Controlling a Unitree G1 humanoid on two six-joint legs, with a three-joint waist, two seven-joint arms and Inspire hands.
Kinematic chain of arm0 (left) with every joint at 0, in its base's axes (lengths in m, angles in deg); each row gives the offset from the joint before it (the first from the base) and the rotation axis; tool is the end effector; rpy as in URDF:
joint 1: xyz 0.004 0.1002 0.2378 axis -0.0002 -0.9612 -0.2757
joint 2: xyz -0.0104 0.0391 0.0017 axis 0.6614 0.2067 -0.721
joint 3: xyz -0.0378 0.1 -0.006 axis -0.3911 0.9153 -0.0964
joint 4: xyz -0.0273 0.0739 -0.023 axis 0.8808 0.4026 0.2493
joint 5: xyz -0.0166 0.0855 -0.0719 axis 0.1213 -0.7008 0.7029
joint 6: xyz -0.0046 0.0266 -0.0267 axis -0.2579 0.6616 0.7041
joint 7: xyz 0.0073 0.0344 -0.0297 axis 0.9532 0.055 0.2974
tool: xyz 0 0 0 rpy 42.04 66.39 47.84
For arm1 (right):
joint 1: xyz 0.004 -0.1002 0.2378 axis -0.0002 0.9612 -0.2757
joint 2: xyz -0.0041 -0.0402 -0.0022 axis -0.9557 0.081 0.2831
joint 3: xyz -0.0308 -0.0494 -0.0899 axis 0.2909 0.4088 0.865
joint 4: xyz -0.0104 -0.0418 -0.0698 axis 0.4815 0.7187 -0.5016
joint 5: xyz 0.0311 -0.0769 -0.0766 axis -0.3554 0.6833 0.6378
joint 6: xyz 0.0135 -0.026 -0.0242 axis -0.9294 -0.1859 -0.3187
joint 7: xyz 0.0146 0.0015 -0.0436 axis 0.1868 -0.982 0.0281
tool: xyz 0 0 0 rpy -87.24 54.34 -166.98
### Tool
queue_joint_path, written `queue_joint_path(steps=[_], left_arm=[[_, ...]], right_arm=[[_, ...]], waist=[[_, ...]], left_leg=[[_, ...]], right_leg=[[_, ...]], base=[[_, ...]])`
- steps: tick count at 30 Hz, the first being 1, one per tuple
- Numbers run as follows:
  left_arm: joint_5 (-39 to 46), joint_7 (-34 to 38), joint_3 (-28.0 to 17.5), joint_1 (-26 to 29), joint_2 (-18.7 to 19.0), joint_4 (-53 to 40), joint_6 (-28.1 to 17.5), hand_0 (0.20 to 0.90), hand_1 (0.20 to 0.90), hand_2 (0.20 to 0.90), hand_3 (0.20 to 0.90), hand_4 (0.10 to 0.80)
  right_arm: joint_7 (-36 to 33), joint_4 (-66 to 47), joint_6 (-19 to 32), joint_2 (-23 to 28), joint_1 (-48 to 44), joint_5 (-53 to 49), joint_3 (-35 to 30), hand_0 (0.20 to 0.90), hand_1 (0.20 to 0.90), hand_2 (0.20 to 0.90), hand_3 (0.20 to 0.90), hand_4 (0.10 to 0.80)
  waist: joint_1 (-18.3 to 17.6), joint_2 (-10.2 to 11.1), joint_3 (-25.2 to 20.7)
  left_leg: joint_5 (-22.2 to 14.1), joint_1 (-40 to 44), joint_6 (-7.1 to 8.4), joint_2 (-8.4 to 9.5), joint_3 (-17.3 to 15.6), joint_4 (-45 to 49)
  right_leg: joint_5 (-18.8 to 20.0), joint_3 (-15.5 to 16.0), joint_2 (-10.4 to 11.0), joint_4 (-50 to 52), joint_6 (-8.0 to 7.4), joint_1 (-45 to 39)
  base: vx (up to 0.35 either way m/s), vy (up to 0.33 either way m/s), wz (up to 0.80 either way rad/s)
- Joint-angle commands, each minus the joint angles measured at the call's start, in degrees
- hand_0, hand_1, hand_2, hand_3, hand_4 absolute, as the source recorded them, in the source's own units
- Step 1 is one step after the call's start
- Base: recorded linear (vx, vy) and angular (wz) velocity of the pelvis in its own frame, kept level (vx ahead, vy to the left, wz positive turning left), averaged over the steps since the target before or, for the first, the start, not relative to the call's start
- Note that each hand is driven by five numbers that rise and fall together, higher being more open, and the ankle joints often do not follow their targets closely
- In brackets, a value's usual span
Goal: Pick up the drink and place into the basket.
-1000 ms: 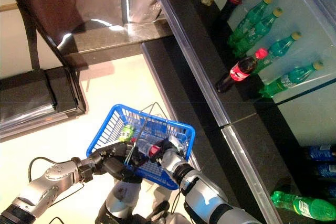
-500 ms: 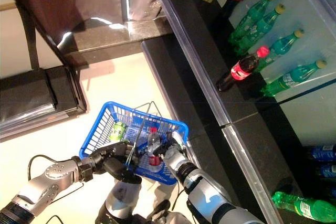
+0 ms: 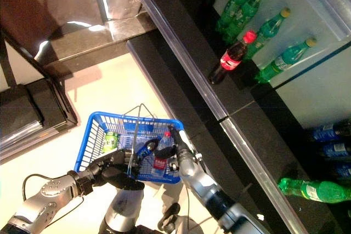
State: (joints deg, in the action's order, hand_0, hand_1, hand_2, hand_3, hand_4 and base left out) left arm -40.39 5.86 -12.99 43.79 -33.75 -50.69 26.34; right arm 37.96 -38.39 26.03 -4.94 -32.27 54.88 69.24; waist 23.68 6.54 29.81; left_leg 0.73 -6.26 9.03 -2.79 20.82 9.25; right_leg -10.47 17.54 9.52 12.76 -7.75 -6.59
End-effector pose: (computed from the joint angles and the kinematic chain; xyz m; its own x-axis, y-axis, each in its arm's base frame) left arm 0.1880 0.2329 0.0331 0.7184 -0.5895 -0.3692 0.5795 0.8008 -0.1511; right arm 0.2304 -0.1002 0.0196 0.9128 0.1949 -0.3589 -0.3313 0.8673 -0.3716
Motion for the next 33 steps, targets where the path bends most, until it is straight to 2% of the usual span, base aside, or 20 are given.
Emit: queue_joint_path(steps=[1,6,10,19,24,28,33], left_arm=[[10.64,-7.19,-1.87,0.39,-8.6,-16.82,-17.68,0.3,0.3,0.3,0.2,0.1],[8.57,-0.58,-2.47,-2.2,-9.24,-13.76,-19.78,0.3,0.3,0.3,0.2,0.1],[5.69,4.9,-4.18,-4.58,-8.92,-10.71,-21.04,0.3,0.3,0.3,0.2,0.1],[1.69,14.37,-8.19,-10.22,-11.96,2.57,-26.16,0.3,0.3,0.3,0.2,0.1],[-4.79,19.08,-9.38,-11.75,-12.91,13.0,-31.31,0.3,0.3,0.3,0.2,0.1],[-0.89,20.33,-10.4,-11.75,-15.07,21.37,-30.47,0.3,0.3,0.3,0.2,0.1],[5.28,21.45,-13.47,-9.94,-21.24,33.43,-29.17,0.3,0.3,0.3,0.2,0.1]], right_arm=[[4.87,-8.25,6.45,5.38,2.43,4.47,-0.61,0.9,0.9,0.9,0.9,0.8],[11.05,-14.79,9.78,8.62,7.66,3.07,-0.8,0.9,0.9,0.9,0.9,0.8],[14.92,-17.76,12.69,10.54,10.97,-3.1,-1.67,0.9,0.9,0.9,0.9,0.8],[18.11,-13.55,17.37,7.35,20.25,-12.07,-6.56,0.9,0.9,0.9,0.9,0.8],[19.89,-9.25,19.17,6.98,26.83,-14.36,-10.9,0.9,0.9,0.9,0.9,0.8],[21.87,-2.7,21.29,5.76,30.51,-13.28,-14.61,0.9,0.9,0.9,0.9,0.8],[20.93,9.66,21.01,0.86,30.92,-11.03,-17.2,0.9,0.9,0.9,0.9,0.8]], waist=[[-3.85,-0.23,-8.27],[-5.16,0.52,-9.93],[-5.59,0.99,-11.66],[-8.91,1.23,-16.4],[-12.94,0.5,-19.6],[-15.9,-0.72,-21.64],[-18.51,-2.04,-23.57]], left_leg=[[3.77,0.87,-6.08,-1.39,-3.61,-2.5],[3.94,1.97,-5.8,-2.16,-4.46,-3.33],[4.1,3.04,-5.57,-2.54,-4.58,-4.27],[5.15,6.33,-4.78,-4.48,-7.21,-8.59],[6.14,7.78,-4.31,-6.2,-11.33,-11.59],[6.35,8.57,-3.79,-7.32,-15.45,-13.0],[5.92,9.36,-3.05,-8.07,-18.98,-14.01]], right_leg=[[6.84,-2.03,0.15,2.94,2.45,4.51],[6.68,-2.47,-0.15,2.77,2.3,4.26],[6.5,-2.56,-0.37,2.1,2.21,3.48],[7.37,-4.62,-0.62,-2.26,1.83,1.39],[8.93,-8.03,-0.05,-6.04,1.0,0.92],[10.37,-10.2,0.93,-8.78,0.19,0.72],[12.06,-11.64,2.47,-11.49,-0.55,0.5]], base=[[0.0,0.011,-0.1],[-0.006,-0.015,-0.11],[-0.011,-0.036,-0.1],[-0.058,-0.01,-0.16],[-0.121,0.032,-0.36],[-0.095,0.062,-0.42],[-0.055,0.038,-0.33]])
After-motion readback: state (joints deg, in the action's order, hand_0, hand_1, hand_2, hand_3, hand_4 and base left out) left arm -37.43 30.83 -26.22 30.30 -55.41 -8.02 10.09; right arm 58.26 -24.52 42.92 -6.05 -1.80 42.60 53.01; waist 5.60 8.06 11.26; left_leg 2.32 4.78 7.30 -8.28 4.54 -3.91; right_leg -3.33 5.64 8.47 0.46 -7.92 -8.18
